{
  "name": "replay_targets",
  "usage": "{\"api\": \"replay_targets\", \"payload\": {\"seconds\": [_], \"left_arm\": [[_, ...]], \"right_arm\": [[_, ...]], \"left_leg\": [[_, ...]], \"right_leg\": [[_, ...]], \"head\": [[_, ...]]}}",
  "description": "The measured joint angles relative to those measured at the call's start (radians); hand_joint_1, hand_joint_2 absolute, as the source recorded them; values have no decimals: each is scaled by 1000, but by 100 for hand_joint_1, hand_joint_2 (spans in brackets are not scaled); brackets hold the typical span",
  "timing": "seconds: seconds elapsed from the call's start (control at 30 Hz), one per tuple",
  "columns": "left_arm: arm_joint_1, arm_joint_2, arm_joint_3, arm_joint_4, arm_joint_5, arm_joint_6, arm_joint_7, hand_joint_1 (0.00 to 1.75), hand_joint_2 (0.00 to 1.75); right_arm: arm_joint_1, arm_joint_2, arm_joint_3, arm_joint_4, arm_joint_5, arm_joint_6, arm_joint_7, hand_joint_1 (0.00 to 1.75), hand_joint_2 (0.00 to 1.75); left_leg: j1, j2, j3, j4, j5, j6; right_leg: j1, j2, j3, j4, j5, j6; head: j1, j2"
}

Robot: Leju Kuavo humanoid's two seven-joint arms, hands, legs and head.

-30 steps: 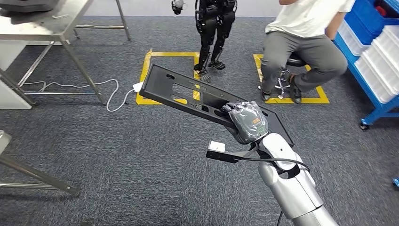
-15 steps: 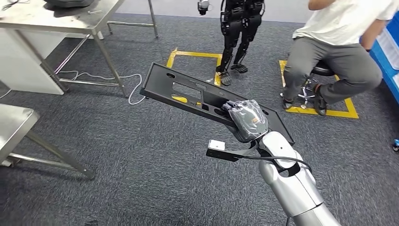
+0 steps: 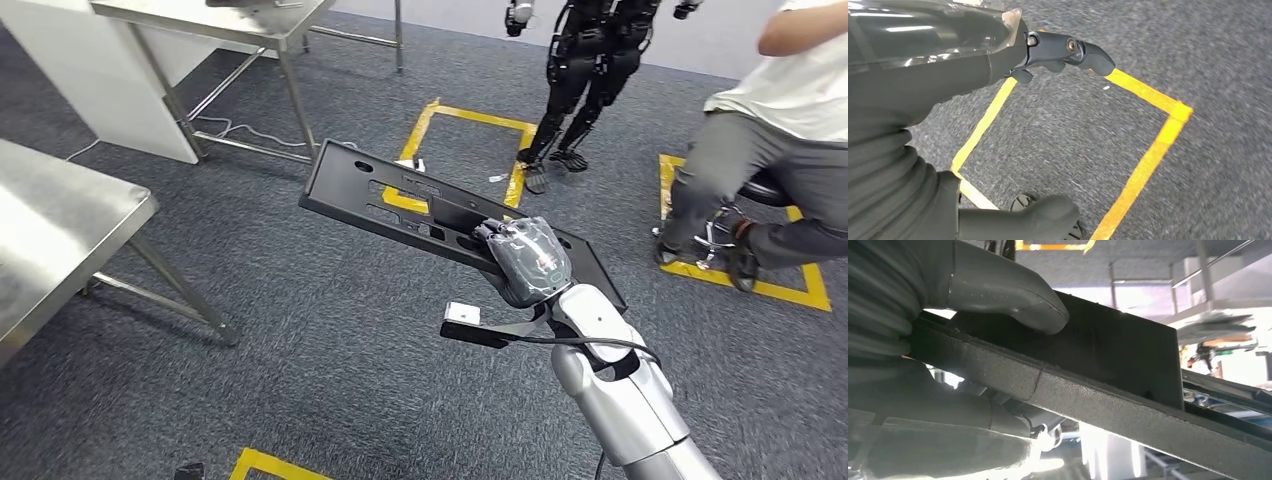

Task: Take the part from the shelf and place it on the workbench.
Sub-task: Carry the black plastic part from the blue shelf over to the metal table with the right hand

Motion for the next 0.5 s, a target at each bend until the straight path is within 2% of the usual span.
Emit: {"api": "replay_targets", "payload": {"seconds": [0.03,0.07,0.1,0.13,0.17,0.2,0.27,0.3,0.33,0.37,0.4,0.43,0.47,0.5], "left_arm": [[1,0,0,0,0,1,-1,0,175],[1,0,0,0,0,1,-1,0,175],[1,2,0,0,0,2,-2,0,175],[0,4,0,0,-1,3,-4,0,175],[0,6,0,0,-1,4,-5,0,175],[1,8,1,0,-1,5,-7,0,175],[4,11,1,0,-2,6,-8,0,175],[7,12,1,0,-2,6,-8,0,175],[8,13,1,0,-3,6,-8,0,175],[7,14,1,0,-3,6,-9,0,175],[6,15,1,0,-4,6,-9,0,175],[4,16,0,0,-4,6,-9,0,175],[4,16,0,0,-5,6,-9,0,175],[4,16,0,0,-6,5,-9,0,175]], "right_arm": [[1,0,0,1,-1,-1,0,175,175],[1,0,0,2,-2,-1,-1,175,175],[0,0,0,2,-3,-2,-1,175,175],[-1,1,0,3,-3,-3,-2,175,175],[-1,2,1,4,-4,-4,-2,175,175],[-2,4,1,5,-4,-5,-2,175,175],[-1,8,2,5,-5,-7,-2,175,175],[-2,10,2,5,-5,-7,-2,175,175],[-3,12,1,5,-5,-8,-2,175,175],[-3,14,1,5,-5,-8,-2,175,175],[-2,15,1,4,-5,-9,-2,175,175],[0,15,1,4,-5,-10,-3,175,175],[2,15,1,5,-5,-10,-3,175,175],[4,15,1,5,-5,-10,-3,175,175]], "left_leg": [[1,-14,0,1,1,-2],[4,-28,0,4,0,-6],[6,-41,-2,7,0,-11],[6,-53,-5,12,-2,-19],[6,-62,-9,15,-2,-27],[6,-71,-14,16,0,-35],[10,-83,-21,13,6,-48],[13,-75,-25,16,4,-52],[13,-52,-36,37,-10,-55],[13,-23,-55,79,-36,-57],[11,5,-83,140,-70,-59],[10,23,-118,215,-106,-60],[10,27,-146,277,-129,-60],[10,29,-161,309,-136,-59]], "right_leg": [[-5,2,9,-22,16,11],[-11,8,38,-83,44,25],[-20,28,71,-156,72,37],[-24,45,101,-218,95,42],[-25,59,121,-259,108,42],[-23,66,127,-272,112,36],[-18,48,126,-273,118,19],[-18,39,126,-274,121,13],[-18,30,127,-275,122,4],[-17,19,127,-277,124,-4],[-13,9,127,-277,123,-10],[-8,-4,127,-277,122,-15],[-4,-17,127,-277,121,-17],[-1,-29,127,-277,120,-18]], "head": [[0,0],[0,0],[1,0],[2,0],[3,0],[3,0],[3,0],[3,0],[1,0],[-1,0],[-2,0],[-4,0],[-4,0],[-4,0]]}}
